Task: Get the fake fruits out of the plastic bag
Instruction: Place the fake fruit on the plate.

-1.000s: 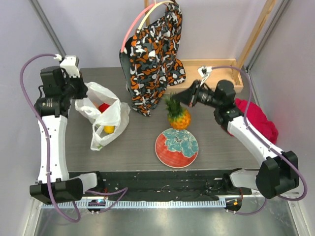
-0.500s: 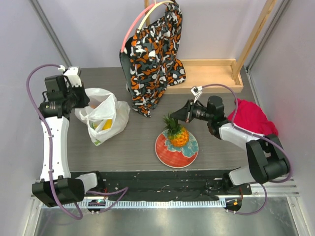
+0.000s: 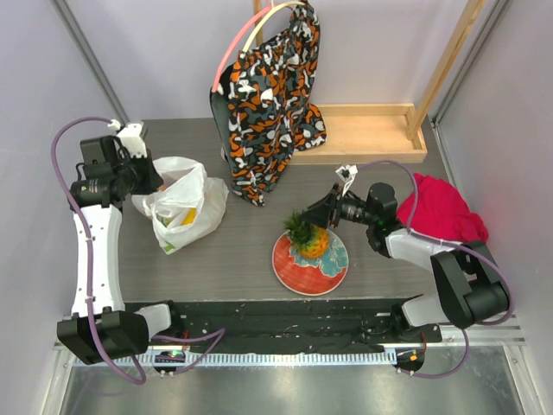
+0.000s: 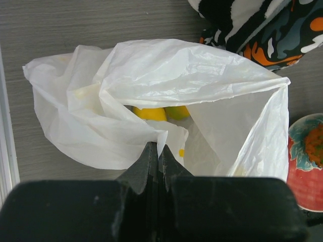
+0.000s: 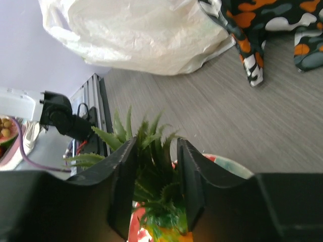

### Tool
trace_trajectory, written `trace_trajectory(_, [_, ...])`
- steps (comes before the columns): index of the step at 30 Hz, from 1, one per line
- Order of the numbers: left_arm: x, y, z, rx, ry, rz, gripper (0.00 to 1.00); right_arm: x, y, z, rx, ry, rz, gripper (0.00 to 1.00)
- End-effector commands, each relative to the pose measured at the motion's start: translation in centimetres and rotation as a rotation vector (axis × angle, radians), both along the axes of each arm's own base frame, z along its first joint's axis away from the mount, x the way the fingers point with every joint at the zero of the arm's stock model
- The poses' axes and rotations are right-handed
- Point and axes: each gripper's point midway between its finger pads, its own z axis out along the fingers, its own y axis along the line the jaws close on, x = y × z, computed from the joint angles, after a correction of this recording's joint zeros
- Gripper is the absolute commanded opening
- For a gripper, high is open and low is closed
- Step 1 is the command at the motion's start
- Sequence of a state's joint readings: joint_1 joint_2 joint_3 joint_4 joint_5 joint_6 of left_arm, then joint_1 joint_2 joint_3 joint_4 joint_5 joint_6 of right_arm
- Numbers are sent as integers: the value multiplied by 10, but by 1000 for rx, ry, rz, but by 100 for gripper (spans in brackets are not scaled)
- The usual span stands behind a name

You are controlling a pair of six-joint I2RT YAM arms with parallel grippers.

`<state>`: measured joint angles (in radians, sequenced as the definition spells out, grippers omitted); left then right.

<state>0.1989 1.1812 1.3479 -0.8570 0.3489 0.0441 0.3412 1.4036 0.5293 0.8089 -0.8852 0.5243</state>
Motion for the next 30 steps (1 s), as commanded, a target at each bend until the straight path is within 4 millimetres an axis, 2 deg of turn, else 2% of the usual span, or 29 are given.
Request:
trace_trajectory(1, [-7,-9,-1,-23,-5,-57,0,-13,-8,-6,-53,-79,-10,54])
trace_trajectory(2, [-8,-10,-2,-25,0,-58,0,-12,-11,-5,-61,-82,-27,60])
trace_trajectory(4, [-11,-12,-1,-32,-4,-68,0,-14,-16,5,-70,-85,-55,66])
trace_trajectory(6, [-12,-15,-2,-42,-5,-77,0,-17,-19,22,-60,-108,-55,67])
trace_trajectory(10, [-15,-21,-2,-66,-15,-102,0,-21,-20,42,-122,-156,-18,67])
trace_trajectory(12, [-15,-24,-3,-77,-17,-109,0,-18,-21,51,-153,-218,-11,67])
trace_trajectory(13, [-15,-24,-3,-81,-21,-111,0,-19,-23,44,-177,-191,-6,67])
trace_trajectory(14, [-15,-25,-2,-84,-24,-113,0,-17,-23,46,-188,-215,-3,68])
trace_trajectory(17, [-16,-28,0,-95,-34,-123,0,-14,-22,58,-179,-234,-5,68])
trace_trajectory(18, [-16,-28,1,-92,-39,-124,0,-10,-21,72,-168,-260,-7,68])
trace_trajectory(20, [-19,-26,3,-82,-40,-108,0,-9,-19,88,-152,-273,-1,68])
trace_trajectory(21, [-19,-24,5,-75,-43,-98,0,-7,-15,108,-142,-305,0,68])
trace_trajectory(23, [-28,-23,6,-45,-33,-111,0,-8,-1,126,-148,-339,6,67])
trace_trajectory(24, [-32,-23,6,-34,-30,-123,0,-7,7,153,-139,-393,6,66])
trace_trajectory(25, [-35,-24,9,-22,-33,-142,0,-6,16,161,-152,-418,2,65])
trace_trajectory(26, [-43,-27,6,-15,-18,-174,0,-21,45,164,-160,-440,68,63])
trace_trajectory(27, [-47,-28,8,-4,-24,-185,0,-17,58,191,-157,-529,45,60])
trace_trajectory(28, [-50,-28,7,1,-22,-189,0,-26,74,192,-169,-543,81,57])
trace_trajectory(29, [-54,-28,7,16,-23,-194,0,-38,104,183,-178,-542,149,54])
trace_trajectory(30, [-58,-28,9,25,-34,-194,0,-39,117,199,-153,-585,144,51])
